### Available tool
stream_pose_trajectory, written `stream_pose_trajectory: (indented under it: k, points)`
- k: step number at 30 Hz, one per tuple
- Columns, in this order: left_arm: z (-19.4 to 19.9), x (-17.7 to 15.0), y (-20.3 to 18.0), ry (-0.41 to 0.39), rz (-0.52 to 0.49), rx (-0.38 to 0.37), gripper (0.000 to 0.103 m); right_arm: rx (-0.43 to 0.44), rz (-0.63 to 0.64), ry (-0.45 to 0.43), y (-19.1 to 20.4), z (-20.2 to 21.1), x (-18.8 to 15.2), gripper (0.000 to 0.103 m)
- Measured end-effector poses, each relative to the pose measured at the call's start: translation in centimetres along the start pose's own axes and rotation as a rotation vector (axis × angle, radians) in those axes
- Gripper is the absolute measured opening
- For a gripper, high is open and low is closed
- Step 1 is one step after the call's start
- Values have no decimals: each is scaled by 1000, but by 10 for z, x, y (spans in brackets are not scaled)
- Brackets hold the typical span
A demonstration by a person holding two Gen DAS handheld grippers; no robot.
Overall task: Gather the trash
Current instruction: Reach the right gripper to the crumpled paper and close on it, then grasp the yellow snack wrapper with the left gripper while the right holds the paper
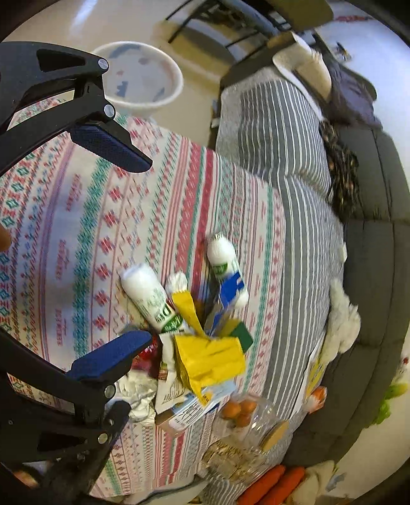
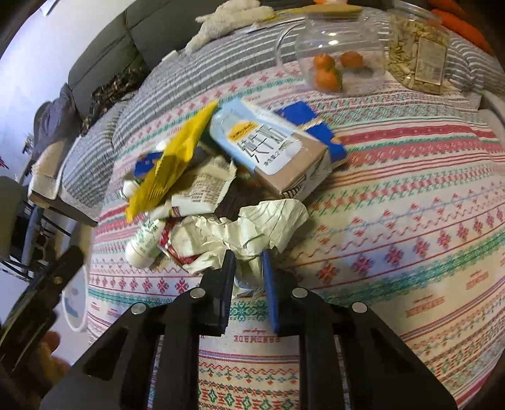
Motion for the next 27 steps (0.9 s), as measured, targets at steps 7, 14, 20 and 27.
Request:
stream_pose_trajectory:
  k: [7, 14, 20, 27]
  points:
    - [-7, 39, -30, 5, -54, -87, 96, -16, 6, -35, -16, 22, 4, 18]
    - [-20, 72, -87, 54, -197, -105, 96, 2, -30, -40, -41, 40, 5, 18]
    - [-69, 81, -109, 168, -210, -30, 93, 48, -80, -79, -64, 61, 12, 18]
    - [-69, 73, -95, 172, -158, -165, 48, 85, -47, -92, -54, 70, 13, 18]
Point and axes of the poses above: each gripper's, at about its wrist camera, not at the fingertips, and z roughly against the way its jaws point, y to its left, x to its top, the point moved 2 cm from there along -z, roughly the way its jaws point, and after that the axes turned 12 degrees about y, right-handed, at the moved point
